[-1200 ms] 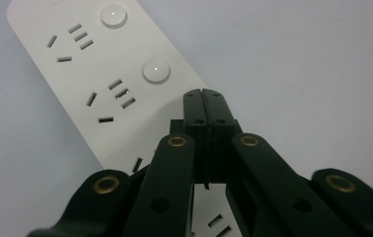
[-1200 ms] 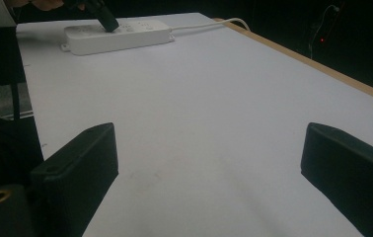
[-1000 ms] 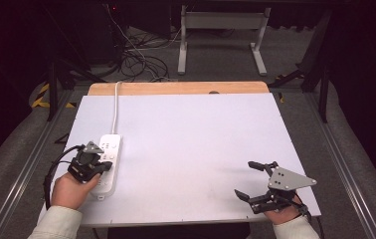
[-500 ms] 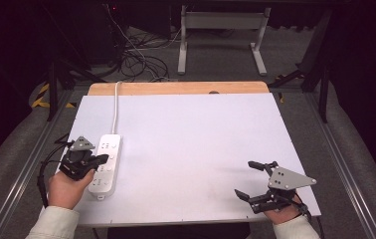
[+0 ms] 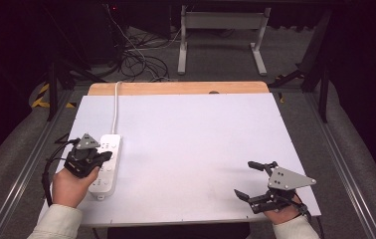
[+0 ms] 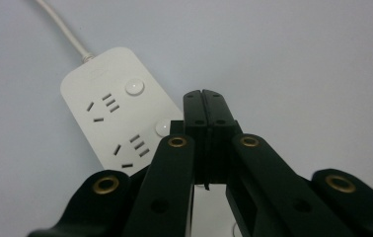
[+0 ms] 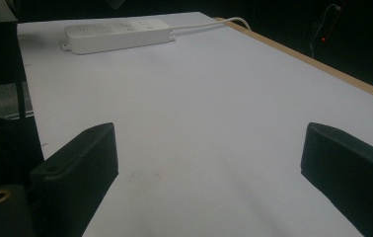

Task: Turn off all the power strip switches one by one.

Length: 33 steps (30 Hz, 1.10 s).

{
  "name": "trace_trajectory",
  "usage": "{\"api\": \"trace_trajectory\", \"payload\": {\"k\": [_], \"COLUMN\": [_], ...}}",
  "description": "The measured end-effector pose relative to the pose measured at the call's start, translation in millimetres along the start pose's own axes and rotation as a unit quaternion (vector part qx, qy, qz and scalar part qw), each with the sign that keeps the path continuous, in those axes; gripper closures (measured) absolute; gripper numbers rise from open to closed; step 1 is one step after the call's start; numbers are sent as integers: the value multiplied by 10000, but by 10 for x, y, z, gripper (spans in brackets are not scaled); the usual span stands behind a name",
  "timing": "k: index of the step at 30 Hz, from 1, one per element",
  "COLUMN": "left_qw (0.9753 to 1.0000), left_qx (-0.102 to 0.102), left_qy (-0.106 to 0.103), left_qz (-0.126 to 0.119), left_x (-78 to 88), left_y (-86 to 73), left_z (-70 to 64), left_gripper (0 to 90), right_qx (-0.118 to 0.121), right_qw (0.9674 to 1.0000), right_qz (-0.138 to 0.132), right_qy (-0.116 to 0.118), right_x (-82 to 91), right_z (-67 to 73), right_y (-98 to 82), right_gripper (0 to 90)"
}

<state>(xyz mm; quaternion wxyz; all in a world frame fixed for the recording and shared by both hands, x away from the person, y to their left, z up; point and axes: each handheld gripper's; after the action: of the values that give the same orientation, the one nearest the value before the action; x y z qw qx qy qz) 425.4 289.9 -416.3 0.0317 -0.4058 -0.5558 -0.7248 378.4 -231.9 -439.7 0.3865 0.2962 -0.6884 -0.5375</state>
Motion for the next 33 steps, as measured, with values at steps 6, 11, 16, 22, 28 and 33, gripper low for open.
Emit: {"api": "trace_trajectory", "payload": {"k": [6,11,16,22,28,33], "left_qw": [9999,9996,9995,9991,9984,9983], "left_qx": [74,210,250,262,239,194], "left_qy": [55,119,133,100,109,68], "left_qz": [54,110,170,306,503,546], "left_x": [-112,-199,-256,-306,-367,-375], "left_y": [30,16,0,-18,-41,-40], "left_z": [76,148,186,201,201,191], "left_gripper": [900,900,900,900,900,900], "right_qx": [-7,-5,-2,0,11,8], "right_qw": [10000,10000,10000,10000,10000,10000], "right_qz": [1,1,-2,5,16,4], "right_qy": [12,11,12,14,14,14], "right_x": [-2,2,2,0,2,5], "right_z": [-2,-5,-2,-3,-5,-4], "right_y": [-3,-5,-3,-4,-6,-4], "right_gripper": [79,79,80,80,80,80]}}
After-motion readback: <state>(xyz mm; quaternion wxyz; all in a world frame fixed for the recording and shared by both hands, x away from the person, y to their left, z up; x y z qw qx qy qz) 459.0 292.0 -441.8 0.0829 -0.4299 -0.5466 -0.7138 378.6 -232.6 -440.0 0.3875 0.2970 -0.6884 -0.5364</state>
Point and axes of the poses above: each handheld gripper's, and its own axes: x roughly backward along the jaws, y roughly out of its top, z roughly to its left, and after that the axes turned 9 degrees about -z, right-handed
